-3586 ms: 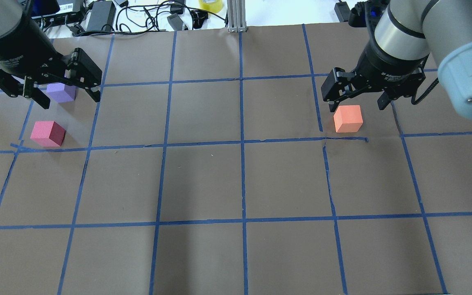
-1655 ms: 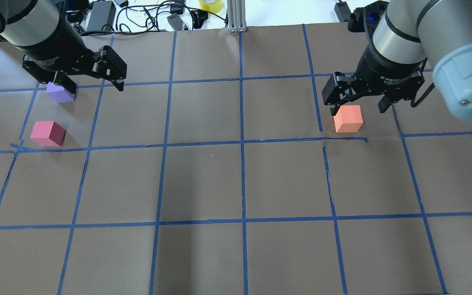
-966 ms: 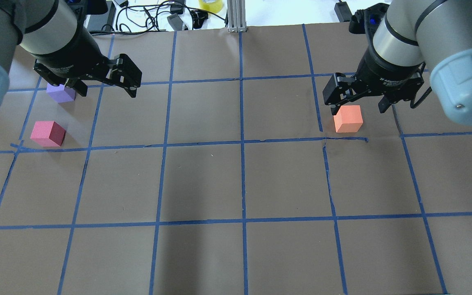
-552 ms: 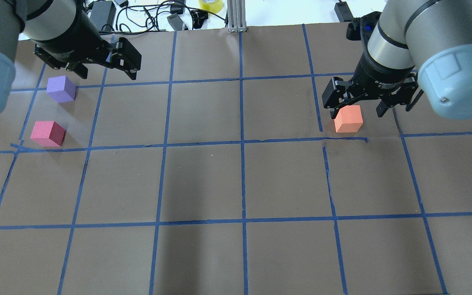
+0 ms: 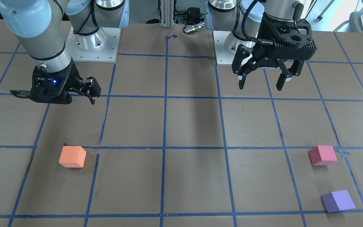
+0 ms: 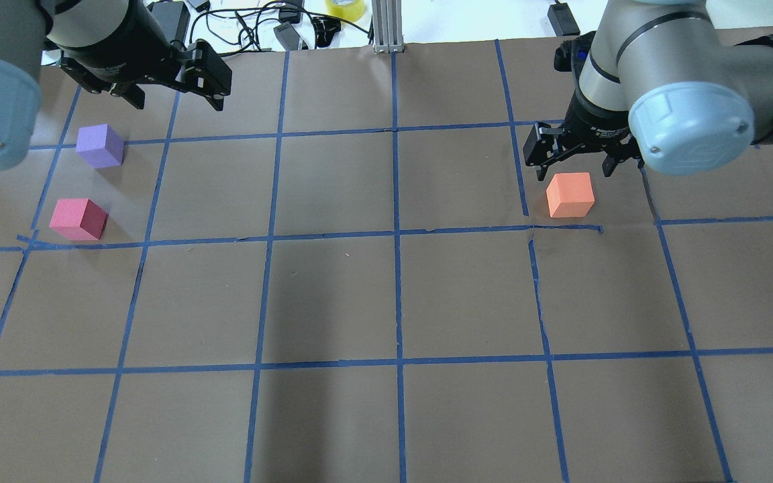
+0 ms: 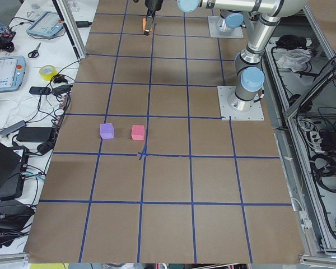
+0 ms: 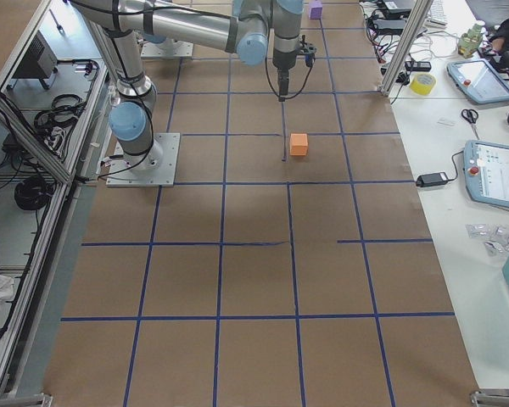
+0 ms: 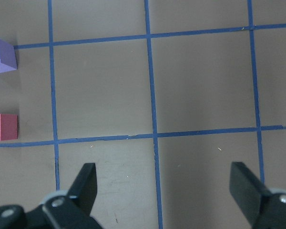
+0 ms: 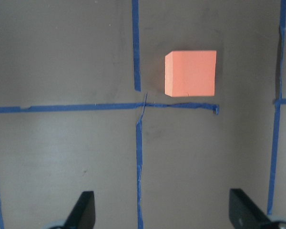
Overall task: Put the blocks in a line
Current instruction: 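Lower the right gripper over the orange cube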
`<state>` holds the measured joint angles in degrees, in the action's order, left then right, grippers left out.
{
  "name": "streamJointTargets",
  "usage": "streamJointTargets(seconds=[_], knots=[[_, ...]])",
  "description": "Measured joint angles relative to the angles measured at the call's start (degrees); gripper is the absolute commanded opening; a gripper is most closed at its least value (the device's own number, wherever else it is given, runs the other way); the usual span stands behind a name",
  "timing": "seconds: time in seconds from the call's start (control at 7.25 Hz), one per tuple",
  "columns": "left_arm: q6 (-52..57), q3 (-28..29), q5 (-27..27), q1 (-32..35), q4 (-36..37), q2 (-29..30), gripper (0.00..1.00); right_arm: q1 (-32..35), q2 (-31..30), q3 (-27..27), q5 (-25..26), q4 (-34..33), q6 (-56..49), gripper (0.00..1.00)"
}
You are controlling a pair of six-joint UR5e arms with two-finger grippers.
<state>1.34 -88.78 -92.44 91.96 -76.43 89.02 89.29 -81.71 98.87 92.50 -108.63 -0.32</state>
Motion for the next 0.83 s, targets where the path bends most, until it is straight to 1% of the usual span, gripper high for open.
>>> streamJointTargets(seconds=[0.28,0.55,0.69,0.83], knots=[[0.0,2.8,-0.1,0.0,-2.9,1.8,1.0,-0.2,6.0,0.1,0.1,-8.5,-2.7,1.0],[-0.1,5.9,-0.1,0.0,-5.5,3.7,1.0,-1.2,10.2,0.2,0.5,-14.1,-7.1,1.0],[0.0,5.9,0.1,0.2,-5.9,4.1,1.0,-2.4,11.3,0.4,0.4,-15.8,-8.9,1.0],[0.0,4.1,0.1,0.3,-6.0,3.6,1.0,-3.7,12.1,0.8,0.3,-16.6,-10.2,1.0]])
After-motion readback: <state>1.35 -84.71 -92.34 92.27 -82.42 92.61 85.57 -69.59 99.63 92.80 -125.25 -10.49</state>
